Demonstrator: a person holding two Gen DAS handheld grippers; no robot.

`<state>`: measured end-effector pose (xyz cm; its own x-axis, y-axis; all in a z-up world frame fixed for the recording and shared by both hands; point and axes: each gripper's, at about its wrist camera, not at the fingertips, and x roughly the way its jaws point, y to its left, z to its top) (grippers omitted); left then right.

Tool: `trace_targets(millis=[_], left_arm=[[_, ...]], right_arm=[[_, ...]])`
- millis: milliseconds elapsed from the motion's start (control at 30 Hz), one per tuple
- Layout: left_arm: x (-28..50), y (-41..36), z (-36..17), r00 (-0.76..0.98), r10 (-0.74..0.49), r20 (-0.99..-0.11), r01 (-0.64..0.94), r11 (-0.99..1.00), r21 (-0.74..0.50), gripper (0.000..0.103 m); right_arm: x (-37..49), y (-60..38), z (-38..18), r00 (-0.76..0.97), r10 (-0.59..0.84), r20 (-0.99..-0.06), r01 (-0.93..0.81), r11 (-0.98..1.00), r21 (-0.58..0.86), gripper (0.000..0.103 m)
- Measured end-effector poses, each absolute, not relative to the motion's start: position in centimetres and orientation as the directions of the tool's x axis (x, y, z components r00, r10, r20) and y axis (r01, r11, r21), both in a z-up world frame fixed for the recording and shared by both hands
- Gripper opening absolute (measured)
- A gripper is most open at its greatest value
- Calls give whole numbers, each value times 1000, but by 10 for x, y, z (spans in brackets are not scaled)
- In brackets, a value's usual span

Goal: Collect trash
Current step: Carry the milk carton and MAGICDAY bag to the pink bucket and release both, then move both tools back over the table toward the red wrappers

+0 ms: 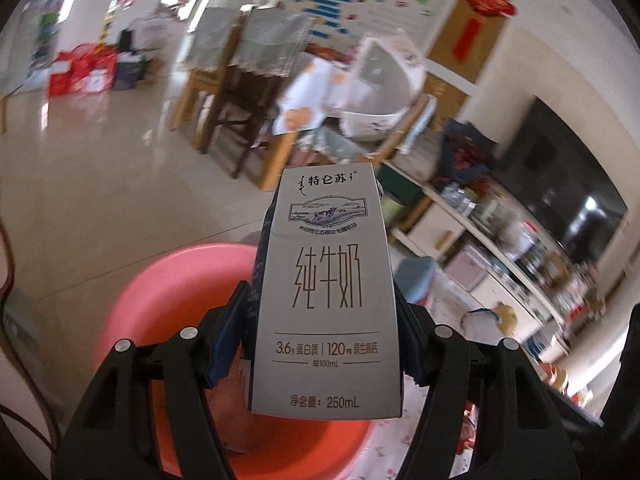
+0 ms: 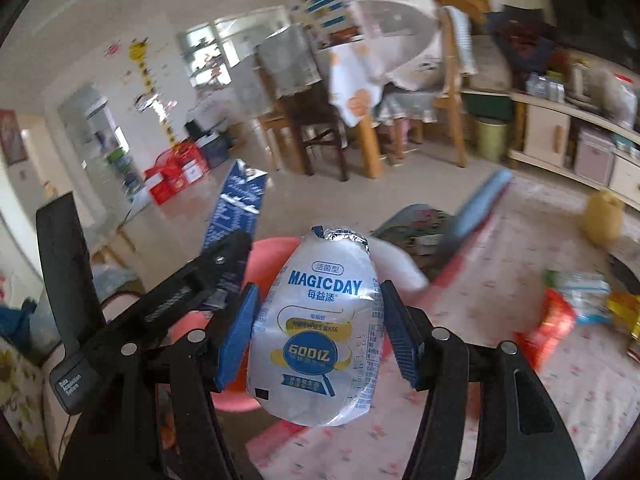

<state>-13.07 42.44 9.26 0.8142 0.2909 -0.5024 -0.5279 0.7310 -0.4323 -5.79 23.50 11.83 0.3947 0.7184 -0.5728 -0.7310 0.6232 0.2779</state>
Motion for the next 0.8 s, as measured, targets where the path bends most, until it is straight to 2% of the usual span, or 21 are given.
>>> trace_targets(millis=[200,300,367,533,800], left_arm=[[-140,461,76,754,338,-563,-630,614,-475,66],[-141,470,71,730,353,-585,-661,583,-473,74],[-142,471,72,720,373,-585,-674,577,-461,79],[-133,453,81,756,383,-530,-627,656,-420,84],[-123,413,97,847,355,-395,-503,778,-377,87]], right_arm=[[-62,285,99,329,729,-600,-761,581,288,62],[-60,296,85,294,724,-624,-764,571,302,63],[-59,297,80,311,700,-643,-746,599,291,82],[-59,272,80,343,702,-625,-697,636,331,89],[-65,196,85,459,653,-603,-612,724,319,90]])
